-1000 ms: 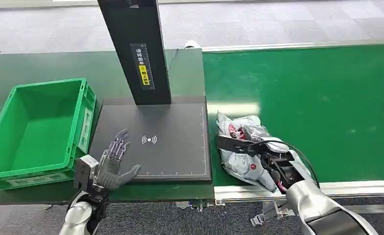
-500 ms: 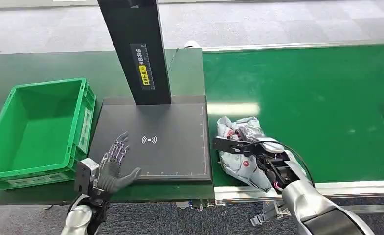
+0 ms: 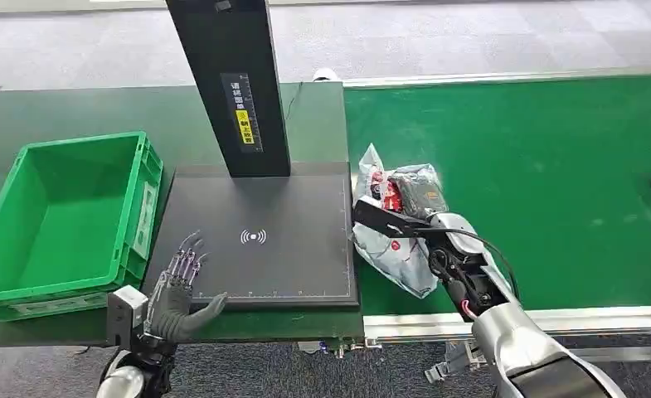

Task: Moved the parcel from conveyor to table for the left to box.

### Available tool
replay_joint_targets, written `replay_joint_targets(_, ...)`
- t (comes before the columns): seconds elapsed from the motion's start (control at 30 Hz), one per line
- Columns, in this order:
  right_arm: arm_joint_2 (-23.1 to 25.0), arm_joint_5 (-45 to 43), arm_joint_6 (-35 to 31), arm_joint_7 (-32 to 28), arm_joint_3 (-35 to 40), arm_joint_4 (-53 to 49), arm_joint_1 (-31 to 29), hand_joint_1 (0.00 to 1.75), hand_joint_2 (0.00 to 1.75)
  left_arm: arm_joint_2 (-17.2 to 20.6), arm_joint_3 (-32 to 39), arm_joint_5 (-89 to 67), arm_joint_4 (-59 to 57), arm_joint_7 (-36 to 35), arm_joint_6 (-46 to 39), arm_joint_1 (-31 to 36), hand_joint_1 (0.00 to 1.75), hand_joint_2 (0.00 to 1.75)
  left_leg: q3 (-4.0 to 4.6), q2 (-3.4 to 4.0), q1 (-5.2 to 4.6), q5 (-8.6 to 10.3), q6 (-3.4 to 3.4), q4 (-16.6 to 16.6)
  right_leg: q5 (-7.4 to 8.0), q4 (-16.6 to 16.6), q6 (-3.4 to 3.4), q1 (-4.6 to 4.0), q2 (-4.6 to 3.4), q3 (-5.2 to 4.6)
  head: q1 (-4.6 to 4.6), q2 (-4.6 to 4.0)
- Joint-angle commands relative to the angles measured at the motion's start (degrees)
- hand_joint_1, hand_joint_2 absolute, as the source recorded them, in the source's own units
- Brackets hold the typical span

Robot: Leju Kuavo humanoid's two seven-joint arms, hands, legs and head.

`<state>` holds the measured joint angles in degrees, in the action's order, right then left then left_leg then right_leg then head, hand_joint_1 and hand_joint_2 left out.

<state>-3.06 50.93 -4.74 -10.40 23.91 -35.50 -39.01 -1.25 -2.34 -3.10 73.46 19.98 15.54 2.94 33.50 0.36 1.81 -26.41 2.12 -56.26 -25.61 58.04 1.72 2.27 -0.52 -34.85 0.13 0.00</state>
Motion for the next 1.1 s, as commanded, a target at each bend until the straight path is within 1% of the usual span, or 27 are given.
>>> replay_joint_targets(0.03, 3.41, -8.95, -9.56, -7.94, -6.65, -6.67, -0.99, 1.75, 1.75, 0.02, 1.06, 0.3, -1.06, 0.09, -0.07, 0.7, 0.0, 1.75, -0.12, 0.08, -0.01, -0.09, -0.16, -0.01, -0.04, 0.0, -0.2, -0.04, -0.04, 0.08, 0.02, 0.0)
replay_joint_targets(0.07, 3.74, -9.96, -10.51, -8.88, -6.75, -7.25, -0.81, 1.75, 1.75, 0.12, 1.05, 0.47, -1.44, 0.39, -0.03, 0.93, 0.0, 1.75, -0.16, 0.09, -0.02, -0.1, -0.18, 0.0, -0.06, 0.0, -0.24, -0.04, -0.05, 0.11, 0.02, 0.0)
replay_joint_targets(0.1, 4.66, -12.85, -13.06, -11.98, -7.45, -9.15, 0.08, 1.75, 1.75, 0.3, 0.93, 0.18, -2.01, 1.53, -0.52, 1.54, 0.0, 1.75, -0.17, 0.15, -0.01, -0.11, -0.15, 0.02, -0.06, 0.02, -0.26, -0.05, -0.11, 0.09, 0.0, 0.0)
replay_joint_targets(0.2, 4.78, -13.39, -13.19, -12.36, -7.27, -9.22, 0.12, 1.75, 1.75, 0.29, 0.94, -0.04, -2.18, 1.82, -0.94, 1.72, 0.0, 1.75, -0.12, 0.12, -0.02, -0.07, -0.11, 0.04, -0.04, 0.01, -0.21, -0.03, -0.08, 0.05, 0.0, 0.0)
replay_joint_targets(0.23, 5.09, -14.1, -13.84, -13.2, -7.23, -9.84, 0.4, 1.75, 1.75, 0.27, 0.88, -0.97, -2.26, 2.52, -2.16, 2.0, 0.0, 1.75, -0.15, 0.12, -0.01, -0.08, -0.13, 0.04, -0.04, 0.0, -0.23, -0.04, -0.09, 0.08, 0.0, 0.0)
replay_joint_targets(0.27, 6.1, -16.08, -14.86, -15.55, -7.09, -11.21, 1.19, 1.75, 1.75, -0.24, 0.93, -0.78, -3.2, 3.45, -2.89, 3.04, 0.0, 1.75, -0.05, 0.1, -0.01, -0.03, -0.07, 0.03, -0.01, 0.0, -0.14, -0.02, -0.07, -0.01, 0.0, 0.0)
replay_joint_targets(0.3, 6.88, -14.57, -16.9, -16.51, -3.8, -10.99, 1.09, 1.75, 1.75, 0.03, 0.27, -0.03, -5.04, 5.06, -2.95, 4.66, 0.0, 1.75, -0.06, 0.04, 0.02, -0.03, -0.08, 0.03, -0.02, -0.01, -0.17, -0.05, -0.01, 0.0, -0.02, 0.0)
replay_joint_targets(0.33, 7.84, -13.12, -18.1, -16.26, -1.67, -9.76, 0.26, 1.75, 1.75, 0.58, -0.38, 0.12, -6.91, 5.73, -2.75, 6.14, 0.0, 1.75, -0.1, -0.01, 0.02, -0.02, -0.09, 0.05, -0.03, -0.03, -0.18, -0.06, 0.04, 0.04, 0.0, 0.0)
replay_joint_targets(0.43, 9.85, -12.52, -17.72, -15.1, 2.7, -5.81, -3.04, 1.75, 1.75, 0.57, -1.59, 0.63, -8.91, 6.44, -1.89, 8.92, 0.0, 1.75, -0.14, 0.13, 0.0, -0.02, -0.14, 0.04, 0.01, 0.0, -0.21, -0.05, -0.09, 0.02, 0.0, 0.0)
replay_joint_targets(0.47, 10.21, -11.98, -17.86, -14.85, 4.01, -4.53, -3.72, 1.75, 1.75, 0.4, -1.98, 0.53, -8.72, 6.27, -1.8, 9.34, 0.0, 1.75, -0.19, 0.11, 0.01, -0.02, -0.18, 0.05, 0.01, -0.03, -0.26, -0.08, -0.06, 0.1, 0.02, 0.0)
replay_joint_targets(0.53, 10.77, -10.02, -17.39, -13.6, 7.42, -0.17, -5.13, 1.75, 1.75, 0.53, -2.79, 0.42, -8.47, 5.68, -1.74, 9.82, 0.0, 1.75, -0.02, 0.09, 0.0, 0.01, -0.09, 0.01, 0.01, 0.03, -0.14, -0.03, -0.05, -0.05, 0.02, 0.0)
replay_joint_targets(0.57, 11.04, -9.27, -17.15, -13.4, 8.87, 1.65, -5.42, 1.75, 1.75, 0.71, -2.95, 0.49, -8.66, 5.56, -1.87, 9.97, 0.0, 1.75, -0.11, 0.08, 0.02, -0.02, -0.14, 0.0, 0.0, 0.01, -0.22, -0.08, -0.04, 0.05, -0.02, 0.0)
replay_joint_targets(0.6, 11.41, -9.36, -18.19, -13.6, 9.37, 2.71, -5.32, 1.75, 1.75, 0.87, -2.98, 0.58, -8.93, 5.51, -1.97, 10.09, 0.0, 1.75, -0.09, 0.03, 0.0, 0.01, -0.1, 0.04, -0.01, 0.0, -0.15, -0.04, 0.0, 0.04, 0.02, 0.0)
replay_joint_targets(0.67, 11.33, -6.5, -16.08, -12.36, 13.2, 5.33, -6.03, 1.75, 1.75, 1.43, -3.22, 1.01, -9.72, 5.63, -1.84, 10.52, 0.0, 1.75, -0.34, 0.04, 0.03, -0.03, -0.2, 0.14, -0.03, -0.14, -0.3, -0.12, 0.01, 0.29, 0.0, 0.0)
replay_joint_targets(0.7, 11.24, -4.29, -15.23, -10.51, 15.46, 6.31, -6.29, 1.75, 1.75, 1.84, -3.47, 1.24, -10.47, 5.82, -1.7, 10.95, 0.0, 1.75, -0.24, 0.03, 0.02, -0.01, -0.12, 0.1, -0.03, -0.08, -0.2, -0.08, 0.0, 0.19, 0.0, 0.0)
replay_joint_targets(0.73, 11.0, -2.31, -15.15, -10.27, 17.39, 6.81, -6.38, 1.75, 1.75, 2.14, -3.59, 1.48, -10.96, 6.13, -1.31, 11.3, 0.0, 1.75, -0.29, 0.05, 0.03, -0.03, -0.14, 0.11, -0.04, -0.1, -0.23, -0.09, -0.01, 0.23, 0.0, 0.0)
replay_joint_targets(0.77, 10.86, -1.13, -13.32, -9.88, 19.02, 7.39, -6.42, 1.75, 1.75, 2.41, -3.87, 1.62, -11.86, 6.48, -1.05, 11.91, 0.0, 1.75, -0.34, 0.0, 0.04, -0.04, -0.19, 0.13, -0.05, -0.13, -0.28, -0.12, 0.04, 0.3, 0.0, 0.0)
replay_joint_targets(0.8, 10.86, -0.33, -9.49, -8.81, 20.6, 8.54, -6.42, 1.75, 1.75, 2.47, -4.01, 1.69, -12.67, 6.78, -0.92, 12.49, 0.0, 1.75, -0.21, 0.0, 0.02, -0.02, -0.12, 0.08, -0.04, -0.06, -0.2, -0.07, 0.03, 0.17, 0.0, 0.0)
replay_joint_targets(0.83, 10.7, 0.73, -8.41, -7.91, 21.61, 8.98, -6.44, 1.75, 1.75, 2.42, -3.96, 1.71, -13.17, 6.91, -0.97, 12.78, 0.0, 1.75, -0.28, -0.01, 0.04, -0.02, -0.14, 0.11, -0.04, -0.1, -0.23, -0.1, 0.04, 0.24, 0.0, 0.0)
replay_joint_targets(0.9, 10.73, 2.39, -5.43, -5.57, 23.45, 9.84, -6.25, 1.75, 1.75, 2.2, -3.76, 1.83, -14.06, 7.35, -1.03, 13.43, 0.0, 1.75, -0.16, -0.03, 0.01, 0.01, -0.1, 0.06, -0.03, -0.05, -0.16, -0.06, 0.05, 0.13, 0.0, 0.0)
replay_joint_targets(1.03, 11.16, 5.3, -4.21, -4.06, 26.37, 10.69, -6.02, 1.75, 1.75, 1.73, -3.72, 2.0, -14.47, 7.39, -0.95, 14.48, 0.0, 1.75, -0.24, -0.08, 0.03, 0.01, -0.18, 0.08, -0.03, -0.08, -0.26, -0.1, 0.12, 0.24, 0.0, 0.0)
replay_joint_targets(1.07, 11.23, 5.89, -4.1, -4.32, 27.02, 10.63, -5.91, 1.75, 1.75, 1.63, -3.68, 2.04, -14.48, 7.39, -1.02, 14.62, 0.0, 1.75, -0.12, -0.08, 0.02, 0.01, -0.13, 0.03, -0.03, -0.02, -0.2, -0.07, 0.11, 0.12, 0.0, 0.0)
replay_joint_targets(1.1, 11.19, 6.99, -5.65, -5.56, 28.1, 9.84, -5.28, 1.75, 1.75, 0.84, -2.46, 3.73, -14.18, 8.14, -1.2, 14.79, 0.0, 1.75, -0.08, -0.06, 0.01, 0.02, -0.08, 0.04, -0.03, -0.02, -0.14, -0.05, 0.08, 0.07, 0.02, 0.0)
